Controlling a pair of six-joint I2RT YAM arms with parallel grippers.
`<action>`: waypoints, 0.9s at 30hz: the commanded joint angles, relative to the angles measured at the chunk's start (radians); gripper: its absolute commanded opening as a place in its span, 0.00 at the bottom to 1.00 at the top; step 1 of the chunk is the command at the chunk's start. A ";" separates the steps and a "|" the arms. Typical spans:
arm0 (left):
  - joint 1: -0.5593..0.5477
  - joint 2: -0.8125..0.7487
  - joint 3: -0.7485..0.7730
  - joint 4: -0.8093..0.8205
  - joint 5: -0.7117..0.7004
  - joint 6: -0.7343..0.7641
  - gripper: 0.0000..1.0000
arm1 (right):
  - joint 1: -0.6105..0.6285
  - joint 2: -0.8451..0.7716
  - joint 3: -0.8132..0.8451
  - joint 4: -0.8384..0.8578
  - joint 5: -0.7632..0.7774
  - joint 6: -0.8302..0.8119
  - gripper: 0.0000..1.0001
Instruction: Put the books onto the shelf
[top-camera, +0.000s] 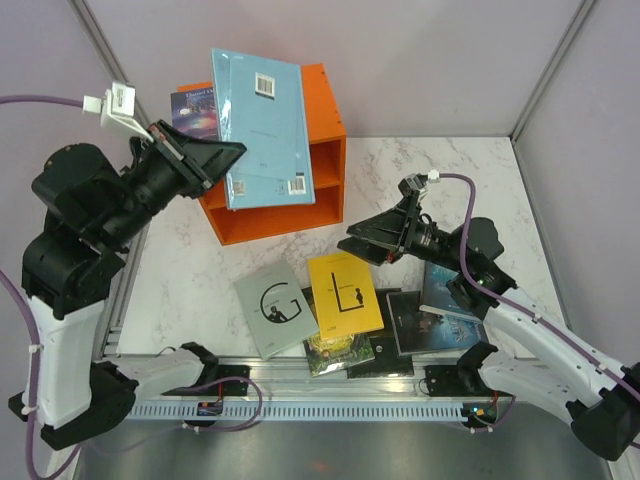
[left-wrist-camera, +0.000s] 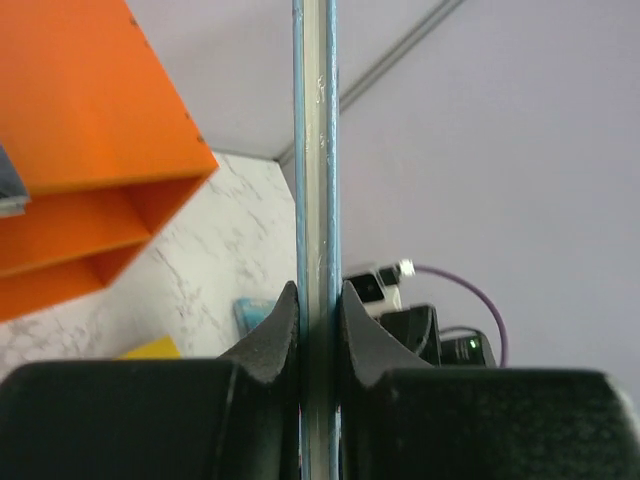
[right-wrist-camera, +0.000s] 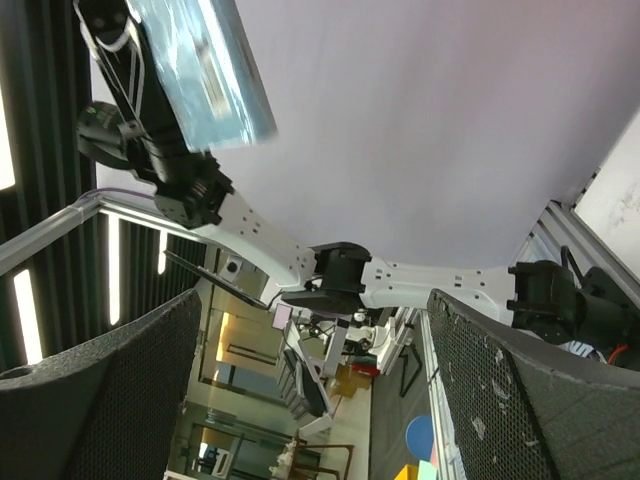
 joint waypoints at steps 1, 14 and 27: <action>0.061 0.103 0.152 0.028 -0.049 0.131 0.02 | -0.005 -0.042 -0.023 -0.040 -0.007 -0.024 0.96; 0.813 0.237 0.029 0.331 0.722 -0.104 0.02 | -0.014 -0.134 -0.033 -0.204 -0.014 -0.104 0.96; 0.905 0.418 0.000 0.240 0.838 -0.034 0.02 | -0.019 -0.038 -0.007 -0.204 -0.048 -0.136 0.95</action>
